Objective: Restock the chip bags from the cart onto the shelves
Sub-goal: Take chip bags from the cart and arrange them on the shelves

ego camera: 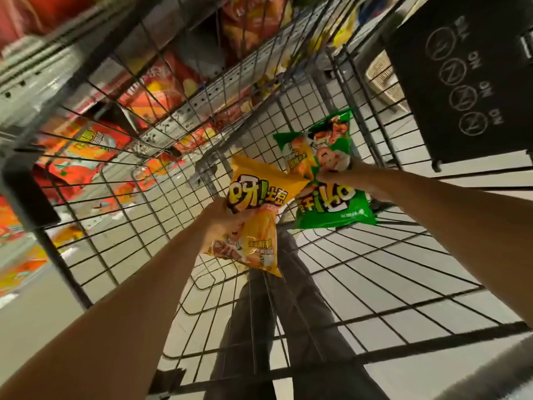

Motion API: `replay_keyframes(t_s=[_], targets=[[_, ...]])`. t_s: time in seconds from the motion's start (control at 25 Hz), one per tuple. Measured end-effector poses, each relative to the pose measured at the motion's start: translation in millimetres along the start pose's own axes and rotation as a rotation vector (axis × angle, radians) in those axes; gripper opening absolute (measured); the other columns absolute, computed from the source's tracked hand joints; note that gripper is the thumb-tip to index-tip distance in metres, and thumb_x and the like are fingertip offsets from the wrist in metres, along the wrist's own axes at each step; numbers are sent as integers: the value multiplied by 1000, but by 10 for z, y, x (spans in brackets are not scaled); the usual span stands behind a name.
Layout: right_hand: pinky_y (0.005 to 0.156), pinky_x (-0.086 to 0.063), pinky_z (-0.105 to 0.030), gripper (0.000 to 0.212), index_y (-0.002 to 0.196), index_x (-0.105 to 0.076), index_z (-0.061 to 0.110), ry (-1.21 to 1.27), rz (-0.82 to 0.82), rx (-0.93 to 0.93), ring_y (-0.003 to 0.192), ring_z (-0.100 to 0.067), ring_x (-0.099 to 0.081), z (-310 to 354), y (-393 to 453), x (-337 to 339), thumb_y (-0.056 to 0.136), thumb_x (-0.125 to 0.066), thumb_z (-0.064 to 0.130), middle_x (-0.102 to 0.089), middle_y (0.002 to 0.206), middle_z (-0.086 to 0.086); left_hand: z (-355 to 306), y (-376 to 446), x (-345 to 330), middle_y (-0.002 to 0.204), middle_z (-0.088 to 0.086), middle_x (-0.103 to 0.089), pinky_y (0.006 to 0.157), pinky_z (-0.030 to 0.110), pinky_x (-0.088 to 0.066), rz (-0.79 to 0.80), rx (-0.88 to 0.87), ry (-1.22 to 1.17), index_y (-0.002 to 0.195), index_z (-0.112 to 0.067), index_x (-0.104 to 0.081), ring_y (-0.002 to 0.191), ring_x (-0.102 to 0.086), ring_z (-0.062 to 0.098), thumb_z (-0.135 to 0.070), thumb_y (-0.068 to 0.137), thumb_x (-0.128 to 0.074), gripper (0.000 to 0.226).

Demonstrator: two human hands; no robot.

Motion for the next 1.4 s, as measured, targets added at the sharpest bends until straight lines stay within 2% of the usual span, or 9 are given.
replay_keyframes(t_s=[0.16,0.28,0.68,0.84,0.88,1.0,1.2,1.32,1.4], targets=[[103,-51,-48,58,132,-61,17,68,97,-12,115,-30,-68,184,-162,-24,79,-81,22,-75,120,-9,-54,-19,160,83,-15,-64,64,22,-38,-55,0,35,105,-32,-67,75,-55,1,-45,82,-78,28],[90,-59,-47,61,130,-61,17,168,119,43,113,-33,-71,407,-367,47,73,-80,10,-77,117,-10,-200,-190,366,85,-20,-66,61,17,-45,-143,-151,-38,97,-40,-64,76,-57,-6,-49,84,-75,19],[101,-55,-49,107,152,-38,34,193,81,328,123,-25,-67,977,-1973,-138,62,-94,20,-69,135,0,-566,-1610,637,122,17,-67,96,55,-51,-319,-416,-322,136,-25,-53,118,-61,41,-69,77,-70,75],[113,-45,-54,138,157,-30,39,183,-42,419,131,-22,-60,1036,-2684,-170,39,-101,52,-62,144,1,-476,-2325,595,115,-17,-68,105,47,-41,-209,-423,-427,125,-42,-57,129,-37,20,-78,69,-66,67],[112,-46,-53,140,157,-31,38,175,-52,458,128,-21,-62,1061,-2840,-193,37,-101,55,-64,141,2,-440,-2502,583,112,-28,-66,99,43,-43,-182,-439,-456,123,-48,-50,89,-40,0,-77,68,-69,65],[113,-45,-53,139,158,-29,39,131,-66,536,130,-22,-61,1091,-3235,-283,40,-101,54,-61,144,3,-255,-2946,587,125,-20,-67,105,51,-47,-182,-520,-519,130,-46,-51,120,-61,13,-71,62,-80,78],[90,-61,-32,87,139,-52,49,52,29,744,121,-16,-68,1089,-3992,-506,63,-94,39,-67,137,7,128,-3901,451,111,-25,-73,76,19,-58,-341,-788,-591,123,-57,-56,103,-70,-3,-43,75,-83,57],[104,-53,-42,93,150,-42,42,-3,-1,837,131,-17,-60,1016,-4520,-615,69,-89,36,-56,149,7,369,-4510,334,122,-10,-73,87,38,-59,-462,-918,-592,137,-46,-51,112,-70,14,-41,73,-85,73],[85,-59,-26,80,135,-52,48,-16,7,900,112,-5,-70,1036,-4916,-729,64,-89,38,-68,133,14,525,-4935,314,125,-8,-71,84,44,-60,-529,-982,-605,136,-48,-52,112,-70,17,-42,73,-85,72]])
Point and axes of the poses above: each hand's wrist, its own y-axis towards the middle knuckle, its own x-axis out of the back of the hand, z = x × y, the point moved 4 cm from there along y, towards the middle knuckle
